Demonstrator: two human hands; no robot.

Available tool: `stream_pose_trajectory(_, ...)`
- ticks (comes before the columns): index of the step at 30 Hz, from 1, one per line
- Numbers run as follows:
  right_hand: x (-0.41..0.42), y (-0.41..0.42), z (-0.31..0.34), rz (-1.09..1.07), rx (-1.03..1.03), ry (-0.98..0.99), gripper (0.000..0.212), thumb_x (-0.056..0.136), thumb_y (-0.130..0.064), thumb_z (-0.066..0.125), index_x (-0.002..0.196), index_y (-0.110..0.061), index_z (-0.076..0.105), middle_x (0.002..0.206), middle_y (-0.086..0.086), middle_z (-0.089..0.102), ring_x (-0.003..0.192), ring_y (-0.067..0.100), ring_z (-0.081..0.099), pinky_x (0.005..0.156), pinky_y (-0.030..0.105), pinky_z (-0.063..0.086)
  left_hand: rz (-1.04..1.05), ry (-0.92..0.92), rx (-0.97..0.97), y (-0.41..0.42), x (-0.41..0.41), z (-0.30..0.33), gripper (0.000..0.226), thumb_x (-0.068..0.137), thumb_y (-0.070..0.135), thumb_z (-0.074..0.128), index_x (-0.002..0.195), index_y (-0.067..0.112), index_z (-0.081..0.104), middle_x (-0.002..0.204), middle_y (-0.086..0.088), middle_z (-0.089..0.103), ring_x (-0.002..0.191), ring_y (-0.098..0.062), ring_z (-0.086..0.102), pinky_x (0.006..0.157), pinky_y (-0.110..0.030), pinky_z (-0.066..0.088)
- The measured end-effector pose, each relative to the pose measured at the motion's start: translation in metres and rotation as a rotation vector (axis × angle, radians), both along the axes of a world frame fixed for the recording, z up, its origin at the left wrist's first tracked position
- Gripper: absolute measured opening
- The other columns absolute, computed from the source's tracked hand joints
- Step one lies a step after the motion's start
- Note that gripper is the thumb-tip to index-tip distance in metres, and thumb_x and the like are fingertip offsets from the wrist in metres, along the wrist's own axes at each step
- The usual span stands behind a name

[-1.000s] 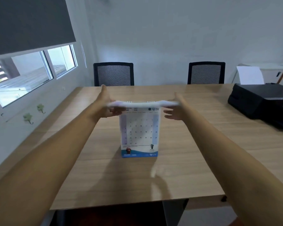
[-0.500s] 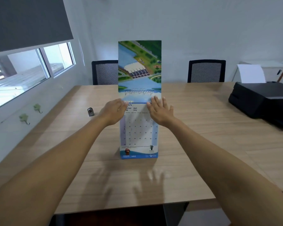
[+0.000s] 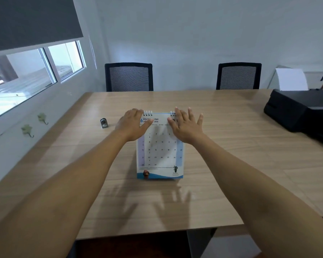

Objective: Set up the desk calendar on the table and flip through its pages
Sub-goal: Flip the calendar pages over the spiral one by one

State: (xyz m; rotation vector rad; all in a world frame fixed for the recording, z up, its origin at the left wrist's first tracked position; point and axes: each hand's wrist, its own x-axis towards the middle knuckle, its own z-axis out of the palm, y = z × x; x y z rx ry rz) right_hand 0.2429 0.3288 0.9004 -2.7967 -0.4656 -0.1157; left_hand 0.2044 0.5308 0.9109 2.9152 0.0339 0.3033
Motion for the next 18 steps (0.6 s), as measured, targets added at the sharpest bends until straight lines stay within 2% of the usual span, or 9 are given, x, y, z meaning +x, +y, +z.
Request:
stream_pose_trajectory(3, 0.002, 0.001, -0.001, 0.003, -0.01, 0.01, 0.07, 0.096, -0.058, 0.011, 0.154, -0.023, -0.005, 0.164, -0.004, 0.003, 0.15, 0.024, -0.015, 0.116, 0.06, -0.014, 0.015, 0.003, -0.034, -0.004, 0.001, 0.0, 0.069, 0.094, 0.057, 0.033, 0.144, 0.011, 0.03, 0.149, -0.01, 0.034, 0.139, -0.027, 0.03, 0.11, -0.045, 0.033)
stream_pose_trajectory(6, 0.002, -0.001, -0.006, 0.01, -0.017, 0.002, 0.07, 0.096, -0.058, 0.009, 0.153, -0.024, -0.01, 0.164, -0.005, -0.01, 0.149, 0.021, -0.019, 0.116, 0.058, -0.016, 0.0, 0.001, -0.073, -0.004, 0.001, -0.003, 0.07, 0.095, 0.057, 0.032, 0.147, 0.01, 0.026, 0.153, -0.009, 0.029, 0.142, -0.027, 0.026, 0.114, -0.045, 0.029)
stream_pose_trajectory(9, -0.002, -0.004, -0.02, -0.003, 0.019, -0.057, 0.072, 0.096, -0.058, 0.01, 0.152, -0.021, -0.016, 0.161, -0.002, -0.021, 0.148, 0.018, -0.022, 0.117, 0.053, -0.017, -0.01, -0.007, -0.062, 0.001, -0.002, -0.017, 0.077, 0.095, 0.059, 0.025, 0.153, 0.012, 0.008, 0.162, -0.006, 0.008, 0.15, -0.022, 0.007, 0.121, -0.042, 0.015)
stream_pose_trajectory(12, -0.009, -0.01, -0.045, -0.018, 0.04, -0.14, 0.074, 0.097, -0.057, 0.012, 0.151, -0.017, -0.017, 0.161, 0.0, -0.023, 0.148, 0.017, -0.022, 0.119, 0.048, -0.015, 0.04, -0.035, -0.046, 0.006, -0.011, -0.043, 0.081, 0.094, 0.06, 0.023, 0.152, 0.014, -0.01, 0.163, -0.003, -0.01, 0.151, -0.019, -0.006, 0.123, -0.038, 0.005)
stream_pose_trajectory(15, -0.022, -0.017, -0.076, -0.013, 0.038, -0.14, 0.072, 0.098, -0.054, 0.015, 0.15, -0.018, -0.019, 0.161, 0.001, -0.023, 0.148, 0.017, -0.02, 0.121, 0.044, -0.013, 0.08, -0.052, -0.044, 0.005, -0.026, -0.079, 0.084, 0.094, 0.06, 0.025, 0.151, 0.013, -0.015, 0.162, -0.003, -0.015, 0.15, -0.018, -0.007, 0.123, -0.037, 0.005)
stream_pose_trajectory(18, -0.038, -0.022, -0.113, -0.014, 0.059, -0.048, 0.068, 0.098, -0.052, 0.013, 0.145, -0.021, -0.025, 0.161, 0.001, -0.022, 0.149, 0.018, -0.019, 0.12, 0.042, -0.012, 0.102, 0.032, -0.057, -0.001, -0.045, -0.123, 0.084, 0.094, 0.058, 0.027, 0.15, 0.013, -0.017, 0.162, -0.003, -0.017, 0.15, -0.019, -0.007, 0.122, -0.038, 0.005)
